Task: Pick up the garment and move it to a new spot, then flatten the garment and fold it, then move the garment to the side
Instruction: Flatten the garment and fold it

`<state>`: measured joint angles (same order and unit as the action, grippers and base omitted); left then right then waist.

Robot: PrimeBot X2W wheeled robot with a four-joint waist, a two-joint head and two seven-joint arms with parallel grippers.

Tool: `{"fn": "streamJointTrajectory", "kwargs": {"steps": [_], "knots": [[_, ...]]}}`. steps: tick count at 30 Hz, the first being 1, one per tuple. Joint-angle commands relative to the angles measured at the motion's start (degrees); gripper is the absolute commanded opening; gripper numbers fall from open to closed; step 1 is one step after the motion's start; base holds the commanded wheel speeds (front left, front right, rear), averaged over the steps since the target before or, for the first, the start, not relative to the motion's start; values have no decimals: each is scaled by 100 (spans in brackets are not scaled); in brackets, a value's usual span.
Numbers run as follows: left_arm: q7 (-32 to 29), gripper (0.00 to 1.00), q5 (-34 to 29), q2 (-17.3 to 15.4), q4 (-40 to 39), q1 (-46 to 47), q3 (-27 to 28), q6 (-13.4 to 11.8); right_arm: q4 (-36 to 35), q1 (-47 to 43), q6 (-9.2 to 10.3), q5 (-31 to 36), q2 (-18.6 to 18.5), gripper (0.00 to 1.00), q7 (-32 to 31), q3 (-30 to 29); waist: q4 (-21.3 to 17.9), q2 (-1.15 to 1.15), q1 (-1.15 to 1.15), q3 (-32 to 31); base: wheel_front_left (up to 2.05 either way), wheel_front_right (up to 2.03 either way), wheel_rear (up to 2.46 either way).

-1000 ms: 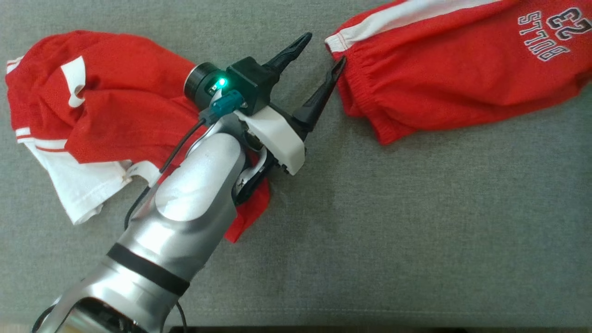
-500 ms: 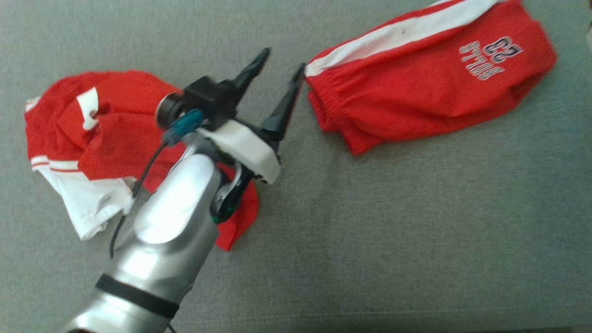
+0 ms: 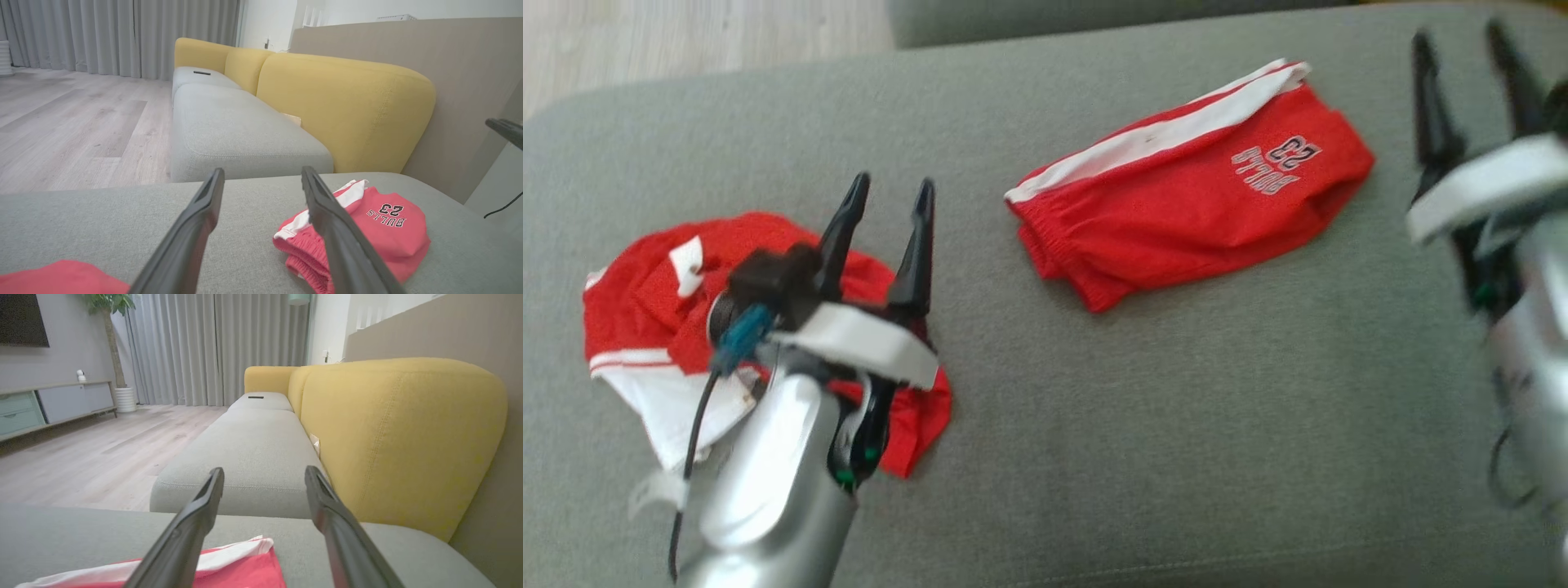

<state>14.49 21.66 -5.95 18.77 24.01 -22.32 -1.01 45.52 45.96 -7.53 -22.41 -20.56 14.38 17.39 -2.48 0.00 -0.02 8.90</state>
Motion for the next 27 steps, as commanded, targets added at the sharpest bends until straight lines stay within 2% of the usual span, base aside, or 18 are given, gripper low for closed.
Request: {"fn": "streamJointTrajectory", "kwargs": {"steps": [1, 6, 14, 22, 27], "knots": [[51, 100, -79, -83, -288, 0, 297, -15, -399, -326, 4, 99, 133, 100, 60, -152, -151, 0, 2, -181, 0, 0, 0], [51, 100, -264, 37, -439, -517, 531, 3, -1221, -1447, 4, 476, 647, 100, 61, -716, -248, 0, 2, -372, 0, 0, 0], [51, 100, -408, 255, -739, -1260, 731, 188, -2148, -2749, 4, 1061, 1421, 100, -19, -1395, -341, 0, 2, -552, 0, 0, 0], [51, 100, -487, 302, -848, -1473, 812, 326, -2772, -3156, 4, 1274, 1657, 100, -333, -1669, -301, 0, 2, -402, 0, 0, 0], [51, 100, -468, 305, -851, -1298, 716, 356, -2796, -3012, 4, 1179, 1706, 100, -689, -2015, -141, 0, 2, -126, 0, 0, 0]]}}
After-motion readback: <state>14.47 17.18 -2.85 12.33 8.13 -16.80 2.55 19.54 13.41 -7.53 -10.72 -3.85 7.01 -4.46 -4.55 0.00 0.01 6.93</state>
